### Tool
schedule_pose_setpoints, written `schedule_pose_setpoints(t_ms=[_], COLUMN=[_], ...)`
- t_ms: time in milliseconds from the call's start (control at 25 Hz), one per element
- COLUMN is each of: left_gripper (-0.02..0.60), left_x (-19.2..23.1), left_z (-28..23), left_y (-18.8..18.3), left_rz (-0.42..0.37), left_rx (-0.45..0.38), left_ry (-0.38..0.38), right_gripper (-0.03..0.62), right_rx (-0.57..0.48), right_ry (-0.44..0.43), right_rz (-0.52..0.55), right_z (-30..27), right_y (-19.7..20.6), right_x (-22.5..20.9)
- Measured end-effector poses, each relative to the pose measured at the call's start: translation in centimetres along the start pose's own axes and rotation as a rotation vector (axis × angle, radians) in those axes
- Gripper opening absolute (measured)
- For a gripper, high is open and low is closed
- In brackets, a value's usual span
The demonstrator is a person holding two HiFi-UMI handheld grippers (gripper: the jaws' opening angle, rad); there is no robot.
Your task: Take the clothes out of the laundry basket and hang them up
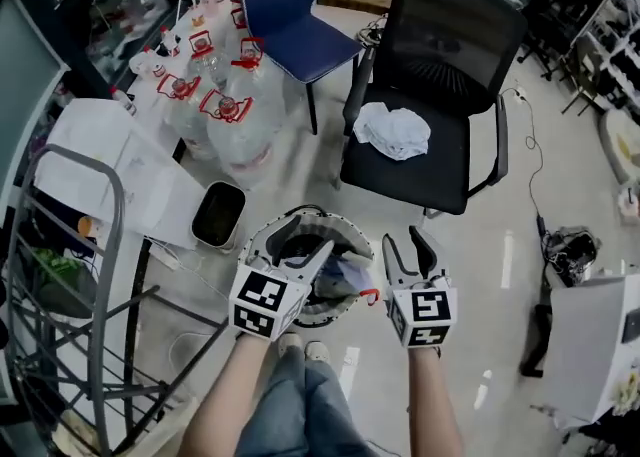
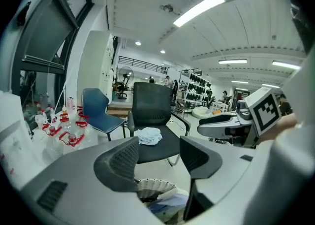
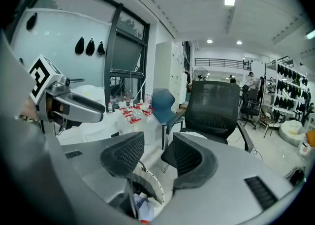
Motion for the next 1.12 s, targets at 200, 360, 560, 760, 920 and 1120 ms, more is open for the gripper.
schedule_pose_setpoints(t_ms=[200, 360, 560, 760, 920, 1120], left_gripper=[0.265, 0.259, 0.259, 0.259, 0.259, 0.259], left_x=[0.4, 0.5, -0.3, -1.5, -1.9, -2.5], left_z=[-5.6, -9.7, -14.1, -17.2, -18.9, -19.5], left_y=[5.5, 11.2, 19.0, 25.6, 30.0, 33.1], left_rz=[0.001, 0.026, 0.065, 0.075, 0.088, 0.095], left_rx=[0.049, 0.094, 0.168, 0.225, 0.259, 0.283], left_ry=[0.05, 0.082, 0.123, 0.174, 0.193, 0.211], right_gripper=[0.183, 0.181, 0.181, 0.181, 0.181, 0.181], right_rx=[0.059, 0.121, 0.225, 0.309, 0.369, 0.453], right_ry=[0.021, 0.028, 0.018, 0.03, 0.037, 0.057], right_rz=[-0.024, -0.047, -0.08, -0.111, -0.112, -0.119], right_z=[-3.8, -6.3, -8.7, -10.7, -12.3, -13.2], right_y=[6.5, 12.9, 21.9, 29.5, 34.4, 38.9], right_x=[-0.9, -0.8, -0.2, 0.1, 0.3, 0.4])
Point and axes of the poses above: the fingertips, and each gripper's own axes: z backward along the fingers, x to its left, y out of its underside, the point moved 3 cm from there along z, backward along the fingers, and after that the axes turned 1 degree about x, right-handed, at the moved point
